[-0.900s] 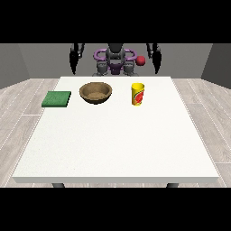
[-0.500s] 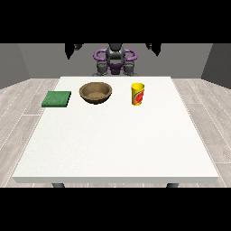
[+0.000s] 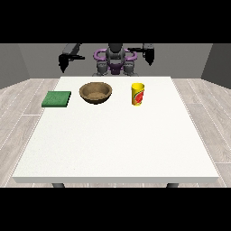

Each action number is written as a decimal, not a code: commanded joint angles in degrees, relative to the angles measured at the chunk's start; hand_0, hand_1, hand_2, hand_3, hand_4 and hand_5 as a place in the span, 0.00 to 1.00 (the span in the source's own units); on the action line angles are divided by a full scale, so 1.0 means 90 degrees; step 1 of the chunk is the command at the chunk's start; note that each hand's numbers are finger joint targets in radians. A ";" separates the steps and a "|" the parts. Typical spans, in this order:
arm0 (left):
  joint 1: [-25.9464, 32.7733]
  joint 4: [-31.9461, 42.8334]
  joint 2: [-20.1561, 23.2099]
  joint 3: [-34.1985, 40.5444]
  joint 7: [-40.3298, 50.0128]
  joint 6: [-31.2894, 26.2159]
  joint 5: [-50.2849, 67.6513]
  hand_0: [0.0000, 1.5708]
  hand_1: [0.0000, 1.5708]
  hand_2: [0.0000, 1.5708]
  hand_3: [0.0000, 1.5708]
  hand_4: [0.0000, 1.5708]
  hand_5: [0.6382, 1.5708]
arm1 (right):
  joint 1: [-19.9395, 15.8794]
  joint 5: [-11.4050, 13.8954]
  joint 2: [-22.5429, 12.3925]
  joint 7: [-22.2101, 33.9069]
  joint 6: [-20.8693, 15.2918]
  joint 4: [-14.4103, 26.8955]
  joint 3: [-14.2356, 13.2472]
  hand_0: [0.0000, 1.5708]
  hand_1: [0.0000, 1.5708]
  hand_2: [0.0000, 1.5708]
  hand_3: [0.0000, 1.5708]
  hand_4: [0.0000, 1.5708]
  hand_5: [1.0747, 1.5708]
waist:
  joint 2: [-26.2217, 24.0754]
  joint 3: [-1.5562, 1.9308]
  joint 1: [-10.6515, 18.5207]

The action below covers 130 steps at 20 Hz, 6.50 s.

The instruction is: Pick the cup and pour the ball into the bowl, then pick the bowl and place it on the pad

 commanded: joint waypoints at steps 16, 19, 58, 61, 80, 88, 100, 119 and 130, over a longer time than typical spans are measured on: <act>-0.3111 0.2594 0.0764 0.1763 -0.1356 -0.0028 0.0314 0.00 0.00 0.00 0.00 0.00 0.85 | -0.2138 0.0008 -0.0496 -0.1998 0.0622 0.2194 -0.0526 0.00 0.00 0.00 0.00 0.00 0.95 | 0.2193 -0.0001 -0.0349; -0.2958 0.3292 0.0492 0.1726 -0.2267 0.0029 0.0211 0.00 0.00 0.00 0.00 0.00 0.83 | -0.2026 0.0164 -0.0242 -0.2408 0.0574 0.2254 -0.0353 0.00 0.00 0.00 0.00 0.00 0.96 | 0.2349 -0.0003 -0.0510; -0.3824 0.4857 0.1237 0.0085 -0.0194 0.3907 -0.4088 0.92 0.92 1.00 1.00 0.77 0.99 | -0.3533 -0.0114 -0.1123 -0.1587 0.1009 0.3871 -0.0408 0.00 0.00 0.12 0.10 0.20 0.96 | 0.1327 0.0028 -0.1337; -0.3768 0.5067 0.1236 -0.0467 0.0562 0.3832 -0.5009 0.91 0.91 1.00 1.00 0.74 1.00 | -0.3131 0.0010 -0.0969 -0.1725 0.0970 0.4191 -0.0338 0.00 0.00 0.12 0.09 0.21 0.96 | 0.0735 0.0031 -0.1146; -0.5175 0.4338 -0.0075 -0.2608 0.3479 0.0880 -0.8335 0.14 0.14 1.00 0.92 0.56 0.96 | -0.2505 -0.0002 -0.1577 -0.2843 0.0993 0.5646 -0.0929 0.00 0.00 0.15 0.25 0.26 0.94 | 0.0179 0.0005 0.0306; -0.5702 0.3801 -0.0081 -0.3012 0.3833 -0.0223 -0.8959 0.00 0.00 1.00 1.00 0.34 0.95 | -0.2621 -0.0090 -0.1611 -0.2676 0.1100 0.5755 -0.0938 0.00 0.00 0.11 0.22 0.25 0.93 | 0.0065 0.0003 0.0166; -0.5962 0.3465 0.0051 -0.3780 0.3107 -0.1505 -1.0009 0.74 0.74 1.00 1.00 0.72 0.97 | -0.2577 -0.0132 -0.1845 -0.2912 0.1232 0.5826 -0.0971 0.00 0.00 0.07 0.16 0.27 0.92 | 0.0256 0.0007 0.0286; -0.3586 0.2335 0.0616 -0.0438 0.1287 0.0440 -0.6560 0.96 0.96 0.92 0.74 0.84 1.00 | -0.2424 -0.0566 -0.1745 -0.2277 0.0942 0.5483 -0.1158 0.00 0.00 0.24 0.24 0.45 0.99 | 0.0984 -0.0063 0.1450; -0.2781 0.2426 0.0559 0.1086 -0.2212 0.0355 -0.2818 0.62 0.62 0.58 0.36 0.77 0.97 | -0.2808 -0.1103 -0.1795 -0.2453 0.0794 0.5185 -0.1661 0.00 0.00 0.26 0.17 0.42 0.96 | 0.2606 -0.0039 0.2194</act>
